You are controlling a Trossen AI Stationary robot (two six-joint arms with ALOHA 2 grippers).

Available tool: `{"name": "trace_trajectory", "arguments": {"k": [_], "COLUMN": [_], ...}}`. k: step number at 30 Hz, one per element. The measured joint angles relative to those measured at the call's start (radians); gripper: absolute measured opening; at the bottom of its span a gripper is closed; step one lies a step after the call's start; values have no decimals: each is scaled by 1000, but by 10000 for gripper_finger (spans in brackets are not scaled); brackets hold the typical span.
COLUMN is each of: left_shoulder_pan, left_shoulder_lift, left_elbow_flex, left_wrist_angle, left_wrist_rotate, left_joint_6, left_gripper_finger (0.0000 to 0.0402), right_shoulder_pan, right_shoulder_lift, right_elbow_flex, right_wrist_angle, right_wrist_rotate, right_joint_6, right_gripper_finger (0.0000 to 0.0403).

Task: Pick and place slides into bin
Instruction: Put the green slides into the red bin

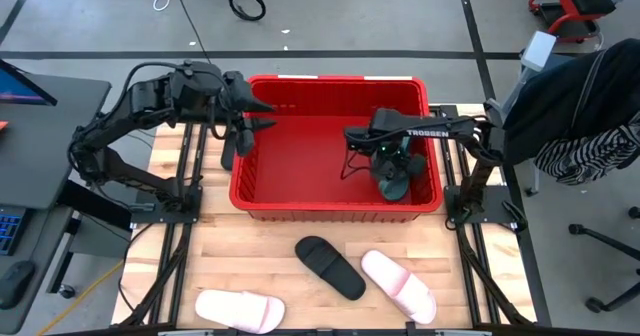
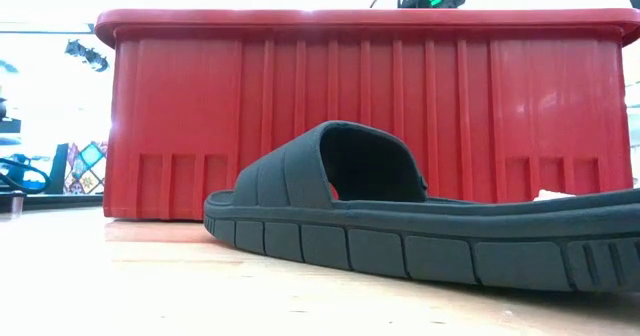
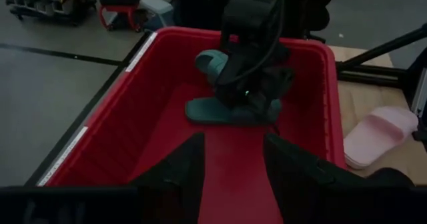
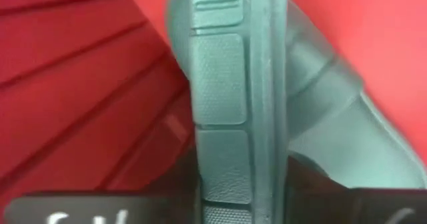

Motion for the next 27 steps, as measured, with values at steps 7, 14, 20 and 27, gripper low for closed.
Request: {"name": "trace_trajectory", "arguments": {"k": [7, 14, 20, 27], "left_shoulder_pan": [0, 0, 0, 0], "left_shoulder_lift": [1, 1, 1, 1], "left_elbow_flex": [0, 0, 0, 0], "left_wrist_angle": [-3, -3, -8, -27], "left_wrist_rotate": [0, 0, 0, 0], "left_joint_6": [-19, -25, -25, -25], "left_gripper_finger": [149, 149, 151, 140], "right_shoulder_pan": [-7, -10, -15, -25], "right_shoulder_lift": [-4, -19, -53, -161], "right_elbow_flex": [25, 73, 75, 75], "right_wrist_angle": [84, 95, 111, 212], "right_wrist_rotate": [11, -3, -6, -109], "right_joint_6": [155, 241, 376, 702], "right_gripper_finger": [160, 226, 292, 329]}}
